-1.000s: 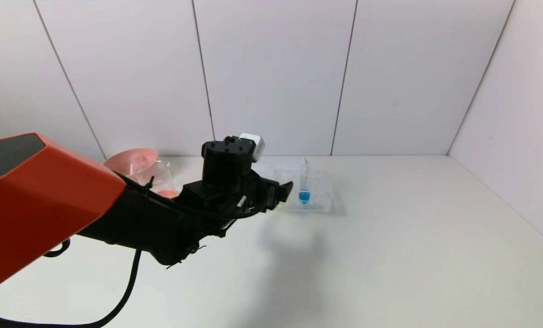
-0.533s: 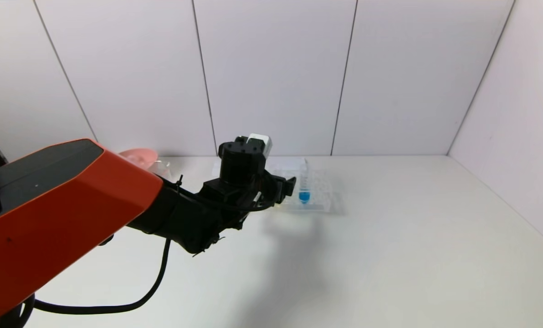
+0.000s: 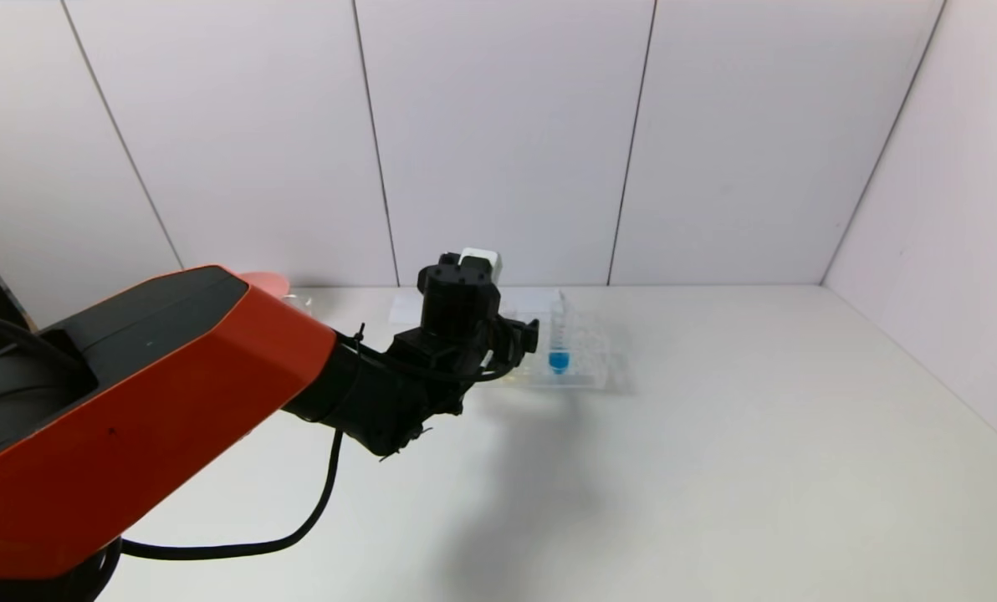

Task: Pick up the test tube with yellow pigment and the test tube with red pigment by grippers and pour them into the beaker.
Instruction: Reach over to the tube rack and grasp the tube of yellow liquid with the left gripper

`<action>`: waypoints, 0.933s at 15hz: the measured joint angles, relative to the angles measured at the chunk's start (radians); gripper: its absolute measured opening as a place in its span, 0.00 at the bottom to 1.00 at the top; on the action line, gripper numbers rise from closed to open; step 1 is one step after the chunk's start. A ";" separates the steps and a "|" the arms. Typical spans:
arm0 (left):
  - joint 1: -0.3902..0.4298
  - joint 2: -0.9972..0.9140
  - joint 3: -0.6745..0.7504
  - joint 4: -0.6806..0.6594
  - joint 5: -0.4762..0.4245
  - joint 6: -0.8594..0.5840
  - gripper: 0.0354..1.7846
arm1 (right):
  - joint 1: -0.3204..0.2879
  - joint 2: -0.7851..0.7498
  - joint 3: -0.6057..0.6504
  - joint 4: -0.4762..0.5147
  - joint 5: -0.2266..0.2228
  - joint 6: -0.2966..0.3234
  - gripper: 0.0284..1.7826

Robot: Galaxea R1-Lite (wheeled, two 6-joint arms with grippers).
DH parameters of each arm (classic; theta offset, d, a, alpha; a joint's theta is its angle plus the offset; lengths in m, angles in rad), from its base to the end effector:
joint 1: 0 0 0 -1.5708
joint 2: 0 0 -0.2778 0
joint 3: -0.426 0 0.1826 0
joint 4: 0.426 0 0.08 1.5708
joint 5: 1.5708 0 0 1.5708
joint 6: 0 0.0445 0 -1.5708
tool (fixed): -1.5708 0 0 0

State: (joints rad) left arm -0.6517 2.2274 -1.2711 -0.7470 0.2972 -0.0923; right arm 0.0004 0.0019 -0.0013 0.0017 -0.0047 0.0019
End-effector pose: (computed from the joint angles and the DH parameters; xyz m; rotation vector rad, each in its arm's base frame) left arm 0.3633 -0.2607 0.1022 0.0051 0.2032 -0.3441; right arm 0.0130 -0.0002 0.0756 0.0019 0.0023 -0.0043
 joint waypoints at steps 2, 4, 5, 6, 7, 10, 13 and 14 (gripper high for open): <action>0.000 0.002 -0.003 0.000 0.000 0.000 0.99 | 0.000 0.000 0.000 0.000 0.000 0.000 0.95; -0.001 0.003 -0.002 -0.001 0.000 -0.005 0.99 | 0.000 0.000 0.000 0.000 0.000 0.001 0.95; -0.002 0.004 0.000 -0.002 -0.001 -0.009 0.99 | 0.000 0.000 0.000 0.000 0.000 0.000 0.95; -0.003 0.004 0.000 -0.003 -0.001 -0.012 0.99 | 0.000 0.000 0.000 0.000 0.000 0.000 0.95; -0.005 0.004 0.002 -0.005 -0.002 -0.015 0.99 | 0.000 0.000 0.000 0.000 0.000 0.000 0.95; -0.008 0.004 0.008 -0.035 -0.006 -0.020 0.99 | 0.000 0.000 0.000 0.000 0.000 0.000 0.95; -0.016 0.005 0.012 -0.039 -0.006 -0.021 0.99 | 0.000 0.000 0.000 0.000 0.000 0.000 0.95; -0.019 0.005 0.012 -0.039 -0.006 -0.021 0.99 | 0.000 0.000 0.000 0.000 0.000 0.000 0.95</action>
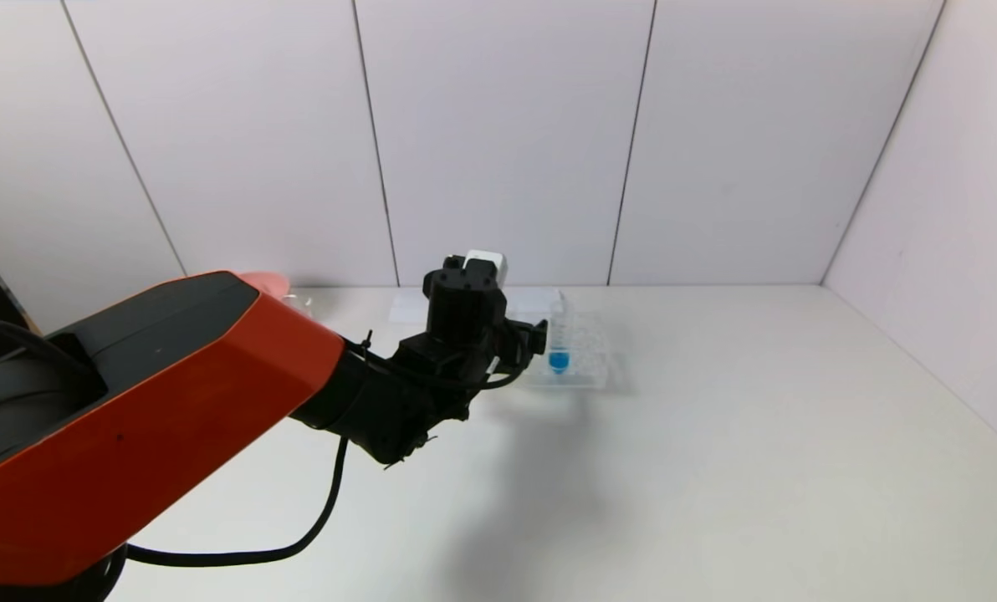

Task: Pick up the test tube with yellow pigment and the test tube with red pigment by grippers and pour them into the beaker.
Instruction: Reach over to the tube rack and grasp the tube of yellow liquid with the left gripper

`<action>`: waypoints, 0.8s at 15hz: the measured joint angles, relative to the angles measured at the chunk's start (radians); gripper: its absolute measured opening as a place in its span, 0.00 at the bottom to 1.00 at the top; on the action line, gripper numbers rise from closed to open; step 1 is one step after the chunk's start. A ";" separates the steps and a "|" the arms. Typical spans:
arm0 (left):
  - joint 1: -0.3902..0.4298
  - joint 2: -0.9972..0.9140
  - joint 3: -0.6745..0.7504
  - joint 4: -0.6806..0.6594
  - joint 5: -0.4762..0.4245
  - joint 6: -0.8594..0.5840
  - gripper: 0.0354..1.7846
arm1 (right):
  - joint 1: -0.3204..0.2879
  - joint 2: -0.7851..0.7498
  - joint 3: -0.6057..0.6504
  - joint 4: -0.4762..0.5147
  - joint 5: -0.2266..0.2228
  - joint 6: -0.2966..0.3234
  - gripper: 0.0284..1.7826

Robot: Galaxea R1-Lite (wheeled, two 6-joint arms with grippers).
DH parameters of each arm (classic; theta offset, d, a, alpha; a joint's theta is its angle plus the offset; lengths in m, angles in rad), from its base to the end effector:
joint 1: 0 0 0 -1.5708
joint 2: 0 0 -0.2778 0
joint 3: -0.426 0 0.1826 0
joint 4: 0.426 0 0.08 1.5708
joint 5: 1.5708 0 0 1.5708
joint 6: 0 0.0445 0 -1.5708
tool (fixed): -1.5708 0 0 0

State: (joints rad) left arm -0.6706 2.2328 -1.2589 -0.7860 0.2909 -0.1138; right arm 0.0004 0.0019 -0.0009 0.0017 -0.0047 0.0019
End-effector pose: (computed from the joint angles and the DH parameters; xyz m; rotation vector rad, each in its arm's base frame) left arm 0.3582 -0.2679 0.1011 -0.0248 0.1888 -0.3683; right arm 0.0131 -0.0002 0.0755 0.0019 0.0027 -0.0043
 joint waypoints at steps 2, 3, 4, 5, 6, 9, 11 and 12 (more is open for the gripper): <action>-0.005 0.001 0.002 0.000 0.000 -0.001 0.99 | 0.000 0.000 0.000 0.000 0.000 0.000 0.95; -0.006 0.002 0.003 0.000 0.000 -0.002 0.99 | 0.000 0.000 0.000 0.000 0.000 0.000 0.95; -0.007 0.003 0.004 0.000 -0.003 -0.002 0.99 | 0.000 0.000 0.000 0.000 0.000 0.000 0.95; -0.007 0.004 0.005 0.000 -0.005 -0.005 0.99 | 0.000 0.000 0.000 0.000 0.000 0.000 0.95; -0.007 0.004 0.005 0.000 -0.008 -0.006 0.99 | 0.000 0.000 0.000 0.000 0.000 0.000 0.95; -0.007 0.006 0.006 0.001 -0.009 -0.006 0.99 | 0.000 0.000 0.000 0.000 0.000 0.000 0.95; -0.007 0.007 0.005 0.001 -0.010 -0.007 0.99 | 0.000 0.000 0.000 0.000 0.000 0.000 0.95; -0.007 0.008 0.004 0.001 -0.011 -0.006 0.99 | 0.000 0.000 0.000 0.000 0.000 0.000 0.95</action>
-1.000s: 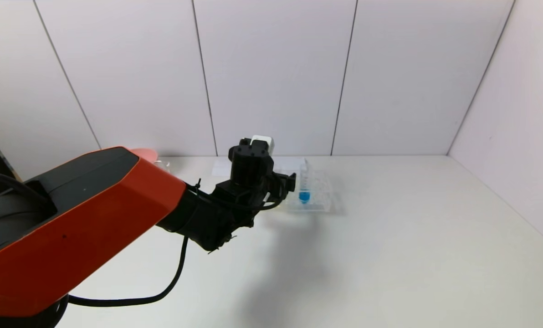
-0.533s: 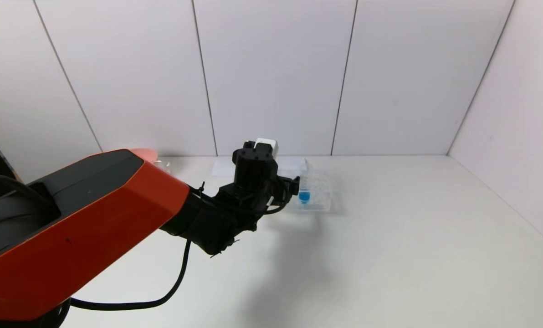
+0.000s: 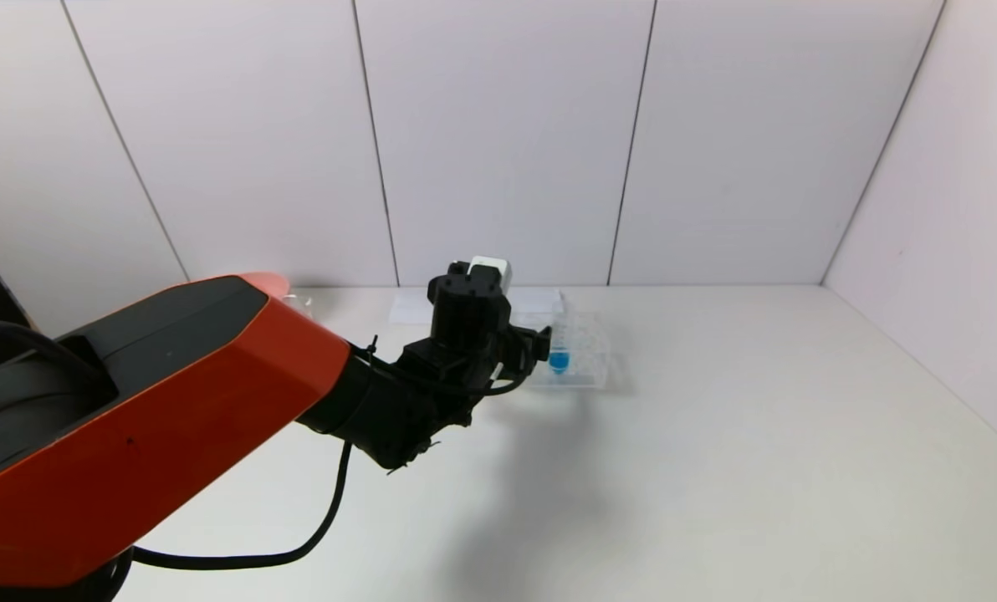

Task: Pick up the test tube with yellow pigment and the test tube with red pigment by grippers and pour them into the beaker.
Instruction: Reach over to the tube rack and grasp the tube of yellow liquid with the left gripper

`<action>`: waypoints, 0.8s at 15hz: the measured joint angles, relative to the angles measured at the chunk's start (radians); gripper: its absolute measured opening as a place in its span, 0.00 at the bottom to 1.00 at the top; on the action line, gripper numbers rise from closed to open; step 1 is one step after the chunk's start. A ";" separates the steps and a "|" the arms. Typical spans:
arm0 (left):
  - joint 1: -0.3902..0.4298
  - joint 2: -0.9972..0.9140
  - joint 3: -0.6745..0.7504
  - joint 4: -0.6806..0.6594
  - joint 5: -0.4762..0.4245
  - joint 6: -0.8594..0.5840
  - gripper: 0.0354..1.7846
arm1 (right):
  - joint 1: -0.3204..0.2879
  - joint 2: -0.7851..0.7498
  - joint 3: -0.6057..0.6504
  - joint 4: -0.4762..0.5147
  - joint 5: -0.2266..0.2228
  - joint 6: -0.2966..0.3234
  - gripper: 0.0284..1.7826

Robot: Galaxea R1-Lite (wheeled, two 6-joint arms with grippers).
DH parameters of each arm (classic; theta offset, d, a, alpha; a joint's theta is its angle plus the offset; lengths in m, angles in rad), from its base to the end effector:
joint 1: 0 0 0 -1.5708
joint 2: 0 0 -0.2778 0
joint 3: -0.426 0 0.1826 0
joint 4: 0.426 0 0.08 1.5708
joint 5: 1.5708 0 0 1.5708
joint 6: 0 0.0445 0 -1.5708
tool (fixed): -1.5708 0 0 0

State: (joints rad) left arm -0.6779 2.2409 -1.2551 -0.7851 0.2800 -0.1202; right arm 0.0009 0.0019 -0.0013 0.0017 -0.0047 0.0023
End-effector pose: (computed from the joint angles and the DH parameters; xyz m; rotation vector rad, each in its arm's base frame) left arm 0.3563 -0.2711 0.0963 -0.0252 0.2027 -0.3849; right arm 0.0130 -0.0002 0.0756 0.0023 0.0023 -0.0038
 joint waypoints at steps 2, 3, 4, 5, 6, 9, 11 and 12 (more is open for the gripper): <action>0.000 0.001 -0.003 0.004 -0.004 0.000 0.93 | 0.000 0.000 0.000 0.000 0.000 0.000 0.95; 0.000 0.001 -0.004 0.004 -0.007 0.000 0.89 | 0.000 0.000 0.000 0.000 0.000 0.000 0.95; 0.000 0.001 -0.004 0.004 -0.011 0.000 0.82 | 0.000 0.000 0.000 0.000 0.000 0.000 0.95; 0.000 0.001 -0.004 0.004 -0.011 0.000 0.74 | 0.000 0.000 0.000 0.000 0.000 0.000 0.95; -0.001 0.002 -0.004 0.004 -0.012 0.000 0.65 | 0.000 0.000 0.000 0.000 0.000 0.000 0.95; -0.005 0.002 -0.003 0.005 -0.010 0.000 0.33 | 0.000 0.000 0.000 0.000 0.000 0.000 0.95; -0.006 0.001 -0.002 0.005 -0.011 0.001 0.24 | 0.000 0.000 0.000 0.000 0.000 0.000 0.95; -0.006 0.000 -0.002 0.006 -0.010 0.001 0.23 | 0.000 0.000 0.000 0.000 0.000 0.000 0.95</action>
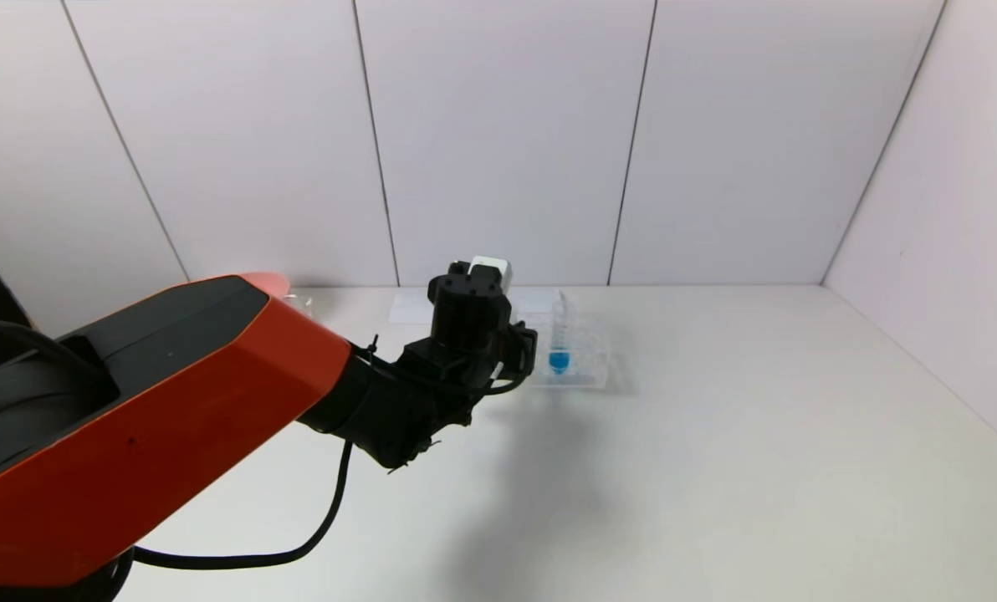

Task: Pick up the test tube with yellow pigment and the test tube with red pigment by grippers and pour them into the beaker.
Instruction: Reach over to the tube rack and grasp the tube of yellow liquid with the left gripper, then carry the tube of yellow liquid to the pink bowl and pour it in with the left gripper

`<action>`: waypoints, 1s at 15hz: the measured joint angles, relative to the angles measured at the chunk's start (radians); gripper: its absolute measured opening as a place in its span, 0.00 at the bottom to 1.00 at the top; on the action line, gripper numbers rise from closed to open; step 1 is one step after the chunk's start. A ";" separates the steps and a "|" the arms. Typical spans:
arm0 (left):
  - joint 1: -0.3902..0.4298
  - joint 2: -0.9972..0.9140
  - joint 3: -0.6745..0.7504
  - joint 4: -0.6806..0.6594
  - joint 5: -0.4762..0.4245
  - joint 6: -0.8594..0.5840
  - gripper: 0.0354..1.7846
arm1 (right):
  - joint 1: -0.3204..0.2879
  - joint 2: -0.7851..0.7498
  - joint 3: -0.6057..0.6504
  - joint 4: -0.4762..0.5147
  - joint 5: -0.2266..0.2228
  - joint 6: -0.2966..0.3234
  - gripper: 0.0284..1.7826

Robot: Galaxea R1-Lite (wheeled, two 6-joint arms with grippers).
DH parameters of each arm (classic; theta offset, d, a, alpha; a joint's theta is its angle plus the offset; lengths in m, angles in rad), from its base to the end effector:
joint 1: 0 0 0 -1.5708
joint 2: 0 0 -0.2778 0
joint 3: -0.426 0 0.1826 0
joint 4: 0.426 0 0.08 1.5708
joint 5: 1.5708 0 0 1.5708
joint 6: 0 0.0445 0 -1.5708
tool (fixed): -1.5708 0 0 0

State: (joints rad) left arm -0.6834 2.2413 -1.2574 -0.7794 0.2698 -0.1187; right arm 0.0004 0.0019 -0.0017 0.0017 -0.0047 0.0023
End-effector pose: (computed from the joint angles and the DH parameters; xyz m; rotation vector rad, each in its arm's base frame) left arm 0.3548 -0.2736 0.0960 -0.0222 0.2071 -0.4004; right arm 0.0130 -0.0002 0.0757 0.0023 0.0019 -0.0043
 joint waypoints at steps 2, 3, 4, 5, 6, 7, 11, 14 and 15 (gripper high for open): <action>-0.001 -0.001 0.001 0.000 -0.001 0.000 0.23 | 0.000 0.000 0.000 0.000 0.000 0.000 0.95; -0.002 -0.002 0.001 -0.001 -0.001 0.001 0.23 | 0.000 0.000 0.000 0.000 0.000 0.000 0.95; -0.002 -0.002 0.001 -0.001 0.000 0.002 0.23 | 0.000 0.000 0.000 0.000 0.000 0.000 0.95; -0.002 -0.002 0.002 -0.002 0.000 0.003 0.23 | 0.000 0.000 0.000 0.000 0.000 0.000 0.95; -0.002 -0.005 0.002 -0.002 0.000 0.005 0.23 | 0.000 0.000 0.000 0.000 0.000 0.000 0.95; -0.002 -0.008 0.003 -0.002 0.000 0.005 0.23 | 0.000 0.000 0.000 0.000 0.000 0.000 0.95; -0.004 -0.023 0.016 -0.009 0.001 0.009 0.23 | 0.000 0.000 0.000 0.000 0.000 0.000 0.95; -0.004 -0.039 0.023 -0.021 0.002 0.012 0.23 | 0.000 0.000 0.000 0.000 0.000 0.000 0.95; -0.004 -0.046 0.026 -0.021 0.004 0.012 0.23 | 0.000 0.000 0.000 0.000 0.000 0.000 0.95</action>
State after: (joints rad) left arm -0.6874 2.1951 -1.2319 -0.8004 0.2736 -0.1066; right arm 0.0004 0.0019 -0.0017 0.0017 -0.0047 0.0023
